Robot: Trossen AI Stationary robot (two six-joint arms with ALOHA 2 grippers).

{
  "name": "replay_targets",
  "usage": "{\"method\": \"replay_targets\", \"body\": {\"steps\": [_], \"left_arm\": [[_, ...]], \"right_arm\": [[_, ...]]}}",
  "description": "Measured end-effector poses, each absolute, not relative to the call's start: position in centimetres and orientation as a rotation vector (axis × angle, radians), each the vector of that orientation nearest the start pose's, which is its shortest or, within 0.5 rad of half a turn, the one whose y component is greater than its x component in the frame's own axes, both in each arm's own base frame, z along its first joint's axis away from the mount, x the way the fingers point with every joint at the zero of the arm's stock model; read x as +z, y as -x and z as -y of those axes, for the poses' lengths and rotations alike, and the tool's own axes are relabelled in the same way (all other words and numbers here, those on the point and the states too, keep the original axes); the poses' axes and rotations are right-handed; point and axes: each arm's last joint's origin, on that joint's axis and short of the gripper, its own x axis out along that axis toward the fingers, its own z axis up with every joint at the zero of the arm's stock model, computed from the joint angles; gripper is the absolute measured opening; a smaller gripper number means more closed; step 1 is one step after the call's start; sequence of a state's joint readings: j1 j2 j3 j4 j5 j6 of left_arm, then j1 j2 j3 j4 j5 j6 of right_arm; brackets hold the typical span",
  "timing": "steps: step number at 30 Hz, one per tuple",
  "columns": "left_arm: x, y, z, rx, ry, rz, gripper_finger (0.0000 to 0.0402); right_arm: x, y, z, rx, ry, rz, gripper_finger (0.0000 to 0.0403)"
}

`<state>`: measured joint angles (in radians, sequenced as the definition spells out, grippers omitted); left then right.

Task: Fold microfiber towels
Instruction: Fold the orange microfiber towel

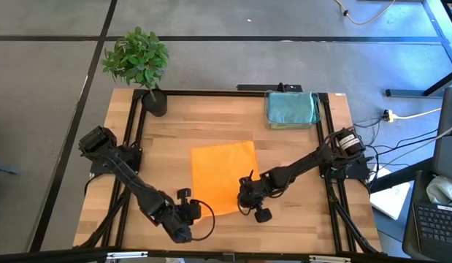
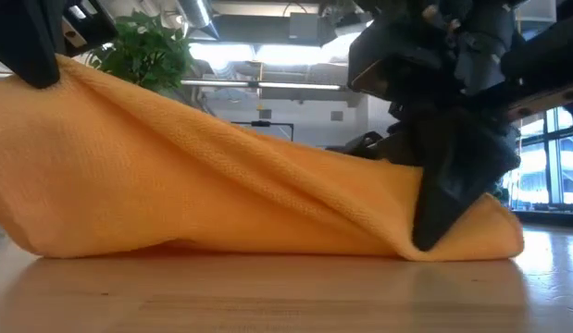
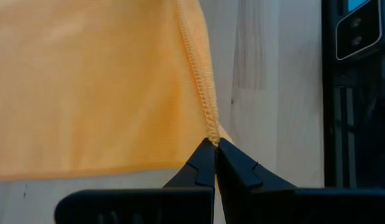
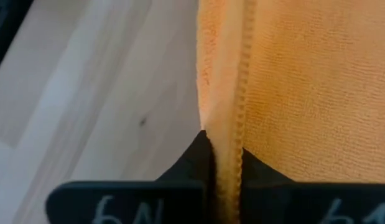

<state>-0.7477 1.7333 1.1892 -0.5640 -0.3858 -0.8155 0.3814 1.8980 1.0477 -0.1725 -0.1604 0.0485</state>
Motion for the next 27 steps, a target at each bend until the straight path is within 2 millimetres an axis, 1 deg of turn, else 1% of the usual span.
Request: {"method": "replay_targets", "body": {"steps": [4, 6, 9, 14, 17, 19, 21, 27], "left_arm": [[20.4, -26.1, 22.6, 0.077, 0.157, -0.978, 0.0], [20.4, -26.2, 22.6, 0.078, 0.158, -0.978, 0.0], [20.4, -26.3, 22.5, 0.081, 0.162, -0.978, 0.0], [20.4, -26.3, 22.5, 0.08, 0.165, -0.978, 0.0], [20.4, -26.3, 22.5, 0.079, 0.165, -0.977, 0.0], [20.4, -26.3, 22.5, 0.079, 0.165, -0.977, 0.0], [20.4, -26.3, 22.5, 0.08, 0.165, -0.977, 0.0], [20.4, -26.3, 22.6, 0.077, 0.164, -0.977, 0.0]], "right_arm": [[12.7, -33.2, -14.3, 0.481, 0.082, -1.047, 0.0015], [12.7, -33.2, -14.2, 0.481, 0.082, -1.047, 0.0028], [12.9, -33.4, -14.1, 0.471, 0.078, -1.06, 0.0061], [14.9, -34.6, -14.2, 0.467, 0.077, -1.051, 0.0124], [16.5, -35.2, -14.5, 0.47, 0.088, -1.074, 0.015], [17.1, -35.3, -14.5, 0.467, 0.093, -1.106, 0.0156], [17.3, -35.1, -14.6, 0.457, 0.086, -1.145, 0.0157], [16.9, -33.8, -14.4, 0.486, 0.033, -1.303, 0.0135]]}}
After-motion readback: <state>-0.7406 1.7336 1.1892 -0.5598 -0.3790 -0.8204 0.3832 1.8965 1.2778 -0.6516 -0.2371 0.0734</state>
